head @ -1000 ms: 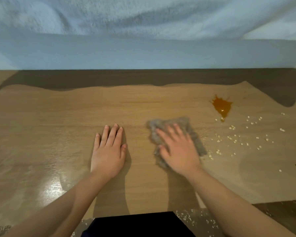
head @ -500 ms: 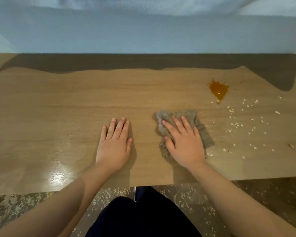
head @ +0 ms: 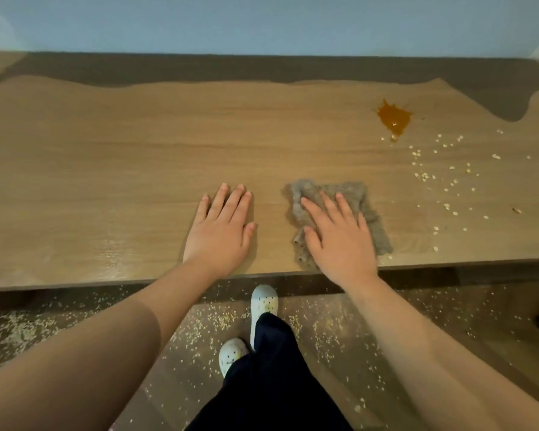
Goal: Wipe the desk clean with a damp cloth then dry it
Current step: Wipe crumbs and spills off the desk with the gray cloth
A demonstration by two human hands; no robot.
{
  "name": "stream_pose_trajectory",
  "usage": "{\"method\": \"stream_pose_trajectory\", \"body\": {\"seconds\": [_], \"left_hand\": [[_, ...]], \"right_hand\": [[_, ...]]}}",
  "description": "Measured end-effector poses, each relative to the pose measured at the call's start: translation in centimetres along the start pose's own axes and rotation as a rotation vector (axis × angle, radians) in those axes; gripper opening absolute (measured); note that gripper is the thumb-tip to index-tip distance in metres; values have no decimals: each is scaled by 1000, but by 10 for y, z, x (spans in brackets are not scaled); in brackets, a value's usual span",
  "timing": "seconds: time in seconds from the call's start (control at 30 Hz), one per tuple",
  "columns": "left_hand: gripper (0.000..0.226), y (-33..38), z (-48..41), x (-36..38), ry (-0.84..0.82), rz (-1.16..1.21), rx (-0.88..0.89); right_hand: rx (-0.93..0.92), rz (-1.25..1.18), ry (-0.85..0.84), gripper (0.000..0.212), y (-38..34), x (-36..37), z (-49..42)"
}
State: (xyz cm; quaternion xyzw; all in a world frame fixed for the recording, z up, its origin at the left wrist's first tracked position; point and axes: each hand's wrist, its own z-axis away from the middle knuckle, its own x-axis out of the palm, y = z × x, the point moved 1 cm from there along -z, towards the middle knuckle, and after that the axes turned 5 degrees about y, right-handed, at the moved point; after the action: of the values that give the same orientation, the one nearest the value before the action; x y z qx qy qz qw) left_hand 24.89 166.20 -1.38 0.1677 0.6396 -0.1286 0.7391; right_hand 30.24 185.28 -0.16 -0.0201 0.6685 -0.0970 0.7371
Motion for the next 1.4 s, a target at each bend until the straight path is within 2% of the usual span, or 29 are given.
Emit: {"method": "stream_pose_trajectory", "body": {"seconds": [0.1,0.17,0.23,0.3,0.37,0.43,0.57,0.63,0.7,0.83,0.9,0.97,1.03,1.1,1.13,1.17,1.27,1.33,1.4], "left_hand": [[58,4,6,1,14,25,-29],[58,14,11,3,17,27,-65],[58,23,14,7,33,32,-103],[60,29,15,9,63,39,-134],[71,40,15,10,88,79,-159],[75,61,10,8,68,99,-135],[61,114,-11,9,34,67,-118],[63,125,-18,11,50,42,-149],[69,125,-19,14,67,13,-151],[75,125,-18,14,101,66,-153],[72,124,-19,13,115,107,-164],[67,124,-18,14,130,110,-189],[64,124,-21,13,143,92,-214],[65,124,-25,14,135,87,-220],[64,122,-29,14,135,90,-213],[63,119,-34,14,141,94,-203],[65,111,-48,13,145,116,-174],[70,104,-58,11,143,122,-151],[75,95,-69,7,117,111,-122]], "right_hand": [[321,-37,83,51,55,-8,12],[403,-7,79,52,53,-7,14],[260,0,51,53,24,-3,11],[3,-37,39,51,-4,4,13],[-160,-62,8,56,0,4,16],[-186,-29,-14,55,38,-3,8],[127,-13,-2,51,129,-22,3],[195,-17,0,52,136,-26,4],[89,1,-22,51,115,-20,5],[-320,-12,-19,55,75,-14,5],[-379,24,-84,52,92,-15,-8],[-240,36,-121,49,124,-20,-24],[24,2,-48,51,152,-28,-39],[238,-52,-6,54,154,-30,-40],[282,-66,-7,55,141,-28,-36],[237,-49,-11,55,122,-24,-31],[-128,-62,14,55,70,-16,-20],[-304,-31,8,50,67,-18,-38],[-317,2,-60,49,88,-20,-68]]}}
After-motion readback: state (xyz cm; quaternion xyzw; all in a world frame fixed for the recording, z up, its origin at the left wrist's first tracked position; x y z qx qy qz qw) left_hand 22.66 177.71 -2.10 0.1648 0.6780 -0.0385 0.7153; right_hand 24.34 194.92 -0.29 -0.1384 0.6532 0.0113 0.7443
